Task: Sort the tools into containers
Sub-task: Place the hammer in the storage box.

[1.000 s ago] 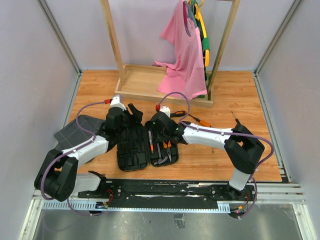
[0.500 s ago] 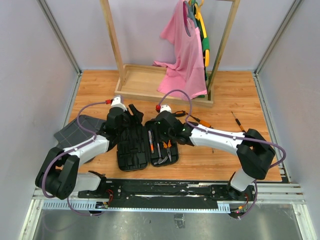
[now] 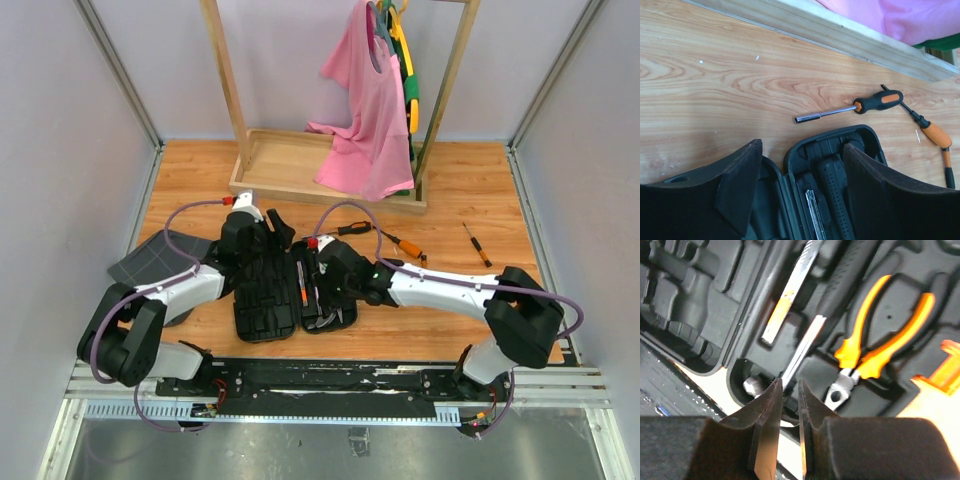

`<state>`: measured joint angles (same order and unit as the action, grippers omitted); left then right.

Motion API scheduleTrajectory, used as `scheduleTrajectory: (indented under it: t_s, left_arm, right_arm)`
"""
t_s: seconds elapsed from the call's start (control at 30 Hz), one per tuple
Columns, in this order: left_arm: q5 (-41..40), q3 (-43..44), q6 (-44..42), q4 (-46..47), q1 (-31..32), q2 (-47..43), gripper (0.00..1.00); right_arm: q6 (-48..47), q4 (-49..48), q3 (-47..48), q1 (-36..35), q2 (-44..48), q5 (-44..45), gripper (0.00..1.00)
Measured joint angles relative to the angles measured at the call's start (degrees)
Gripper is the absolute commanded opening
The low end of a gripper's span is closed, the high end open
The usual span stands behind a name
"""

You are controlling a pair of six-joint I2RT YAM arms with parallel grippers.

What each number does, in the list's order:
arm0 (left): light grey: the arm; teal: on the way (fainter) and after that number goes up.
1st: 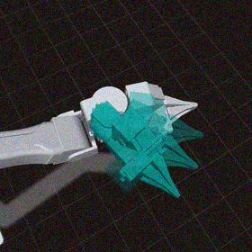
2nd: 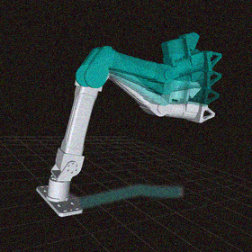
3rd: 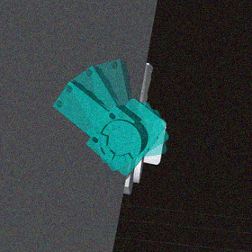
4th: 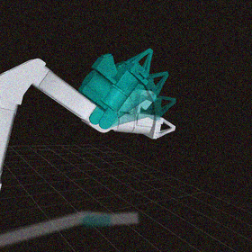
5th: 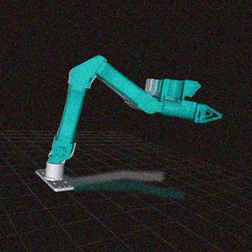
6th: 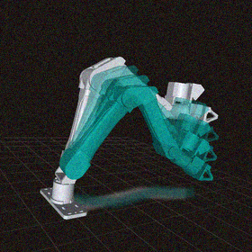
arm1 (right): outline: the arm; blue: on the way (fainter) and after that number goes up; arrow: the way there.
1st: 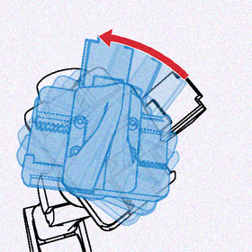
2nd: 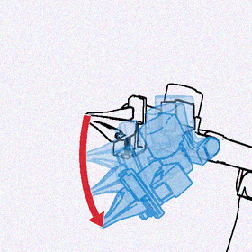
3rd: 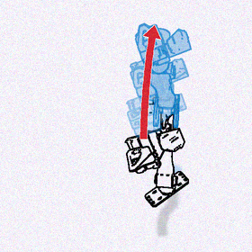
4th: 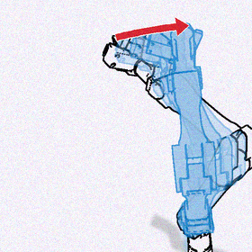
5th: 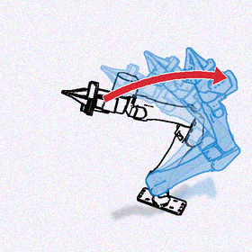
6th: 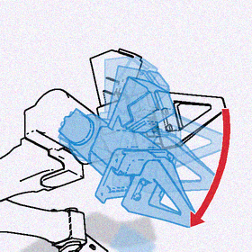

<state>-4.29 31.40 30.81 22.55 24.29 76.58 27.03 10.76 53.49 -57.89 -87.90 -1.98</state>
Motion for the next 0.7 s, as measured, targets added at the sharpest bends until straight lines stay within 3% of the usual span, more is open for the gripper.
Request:
scheduleTrajectory:
  t_s: [0.7]
  left_arm:
    - [1.4, 1.7, -1.0, -1.1, 0.7, 2.8, 0.65]
  right_arm:
    - [4.5, 1.2, 3.5, -2.9, -6.2, 5.2, 0.05]
